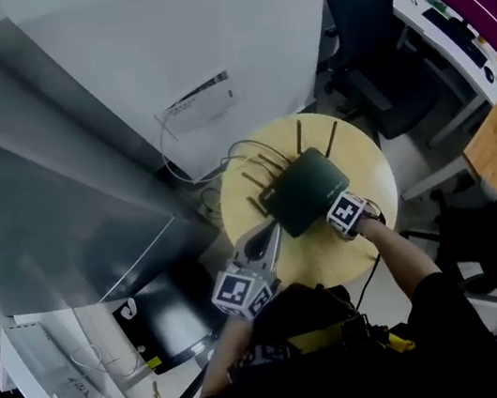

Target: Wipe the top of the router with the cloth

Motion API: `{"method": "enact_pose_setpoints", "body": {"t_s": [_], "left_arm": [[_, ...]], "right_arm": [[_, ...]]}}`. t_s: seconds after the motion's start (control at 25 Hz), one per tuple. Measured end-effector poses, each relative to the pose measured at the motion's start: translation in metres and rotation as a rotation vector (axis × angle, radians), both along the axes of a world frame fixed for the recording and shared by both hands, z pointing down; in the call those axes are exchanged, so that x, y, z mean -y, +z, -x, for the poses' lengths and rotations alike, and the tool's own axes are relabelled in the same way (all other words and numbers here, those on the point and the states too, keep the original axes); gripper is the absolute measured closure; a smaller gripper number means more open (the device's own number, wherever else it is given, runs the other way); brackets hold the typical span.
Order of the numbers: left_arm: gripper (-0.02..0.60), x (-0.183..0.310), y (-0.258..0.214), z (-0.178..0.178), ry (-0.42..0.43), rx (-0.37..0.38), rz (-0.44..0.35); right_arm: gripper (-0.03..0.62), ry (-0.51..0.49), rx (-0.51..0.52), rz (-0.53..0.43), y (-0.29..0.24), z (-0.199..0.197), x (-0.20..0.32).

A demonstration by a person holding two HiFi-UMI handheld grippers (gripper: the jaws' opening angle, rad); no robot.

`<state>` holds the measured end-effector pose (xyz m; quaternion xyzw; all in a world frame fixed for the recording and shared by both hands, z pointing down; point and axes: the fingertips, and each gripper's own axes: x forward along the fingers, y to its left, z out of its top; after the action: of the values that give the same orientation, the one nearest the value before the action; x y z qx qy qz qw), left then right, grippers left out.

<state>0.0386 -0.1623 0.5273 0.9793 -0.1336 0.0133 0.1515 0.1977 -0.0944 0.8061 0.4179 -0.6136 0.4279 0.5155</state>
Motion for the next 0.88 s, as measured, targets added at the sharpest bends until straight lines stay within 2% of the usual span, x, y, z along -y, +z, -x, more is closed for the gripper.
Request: {"method": "enact_pose_setpoints", "body": {"t_s": [0.2,0.36,0.44,0.52,0.72,0.88], "left_arm": [[0.588,0.002,-0.001,0.007,0.023,-0.007,0.001],[0.588,0.005,-0.002,0.013,0.032,-0.013,-0.003],[0.588,0.005,-0.002,0.017,0.036,-0.017,-0.001],[0.588,0.006,-0.003,0.020,0.040,-0.022,0.002],[0.588,0.007,-0.003,0.025,0.050,-0.029,0.003],[0.588,0.009,-0.003,0.030,0.052,-0.029,0.005]], "right_arm": [[0.534,0.005,0.020,0.007,0.003,0.022,-0.004],[0.534,-0.010,0.063,-0.065,-0.002,0.047,0.010],[0.534,0.000,0.043,-0.006,-0.001,0.051,-0.002],[0.534,-0.003,0.042,0.012,0.000,0.056,-0.006],[0.534,-0.023,0.110,-0.092,-0.004,0.078,0.017],[0.534,-0.017,0.061,-0.006,0.000,0.082,-0.003]]}}
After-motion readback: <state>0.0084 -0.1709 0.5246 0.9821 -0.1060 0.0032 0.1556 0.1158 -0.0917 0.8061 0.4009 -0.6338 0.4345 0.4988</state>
